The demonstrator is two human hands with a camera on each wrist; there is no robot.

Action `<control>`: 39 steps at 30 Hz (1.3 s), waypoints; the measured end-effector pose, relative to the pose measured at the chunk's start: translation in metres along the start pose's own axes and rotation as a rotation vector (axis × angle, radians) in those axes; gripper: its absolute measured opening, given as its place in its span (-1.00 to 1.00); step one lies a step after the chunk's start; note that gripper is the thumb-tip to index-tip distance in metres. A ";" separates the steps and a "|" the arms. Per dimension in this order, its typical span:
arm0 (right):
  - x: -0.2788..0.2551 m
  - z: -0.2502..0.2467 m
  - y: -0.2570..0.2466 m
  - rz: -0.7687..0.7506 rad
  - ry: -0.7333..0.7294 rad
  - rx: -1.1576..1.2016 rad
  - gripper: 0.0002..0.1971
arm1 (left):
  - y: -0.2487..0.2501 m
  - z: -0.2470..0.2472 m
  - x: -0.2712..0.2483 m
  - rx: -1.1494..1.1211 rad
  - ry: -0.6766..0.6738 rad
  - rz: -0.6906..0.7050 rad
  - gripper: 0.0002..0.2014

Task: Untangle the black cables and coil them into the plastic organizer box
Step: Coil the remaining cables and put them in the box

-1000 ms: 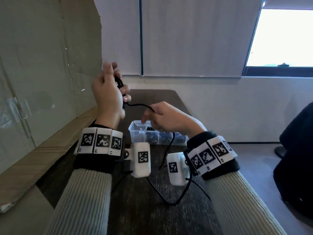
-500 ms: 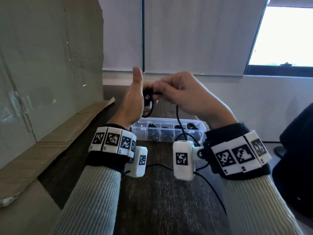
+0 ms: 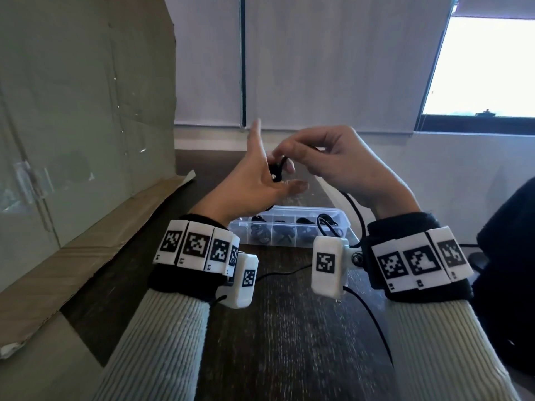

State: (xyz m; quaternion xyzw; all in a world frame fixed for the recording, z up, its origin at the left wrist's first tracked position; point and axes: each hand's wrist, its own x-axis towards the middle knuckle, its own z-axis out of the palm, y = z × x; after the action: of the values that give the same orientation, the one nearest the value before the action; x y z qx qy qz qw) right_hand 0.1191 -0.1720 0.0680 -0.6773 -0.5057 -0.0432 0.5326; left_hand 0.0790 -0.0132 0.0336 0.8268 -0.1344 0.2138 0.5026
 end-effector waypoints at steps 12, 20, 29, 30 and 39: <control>0.008 0.011 0.012 -0.057 -0.033 -0.072 -0.73 | 0.001 -0.005 0.004 0.211 0.167 0.247 0.24; 0.009 0.009 0.016 -0.121 0.052 -0.010 -0.73 | 0.010 -0.002 -0.003 0.316 0.051 0.000 -0.94; 0.007 0.010 0.020 0.065 0.067 0.209 -0.86 | 0.014 -0.014 -0.016 0.010 -0.182 -0.166 -0.67; 0.007 0.009 0.022 0.092 0.067 0.213 -0.88 | 0.012 -0.019 -0.018 -0.032 -0.214 -0.182 -0.62; 0.012 0.006 0.030 0.089 0.186 0.161 -0.89 | 0.002 -0.037 -0.015 -0.565 0.077 -0.142 -0.44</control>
State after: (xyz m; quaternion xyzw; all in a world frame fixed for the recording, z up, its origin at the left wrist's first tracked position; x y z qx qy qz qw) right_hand 0.1440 -0.1577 0.0521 -0.6474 -0.4254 -0.0416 0.6311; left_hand 0.0570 0.0185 0.0425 0.6528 -0.1111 0.1633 0.7313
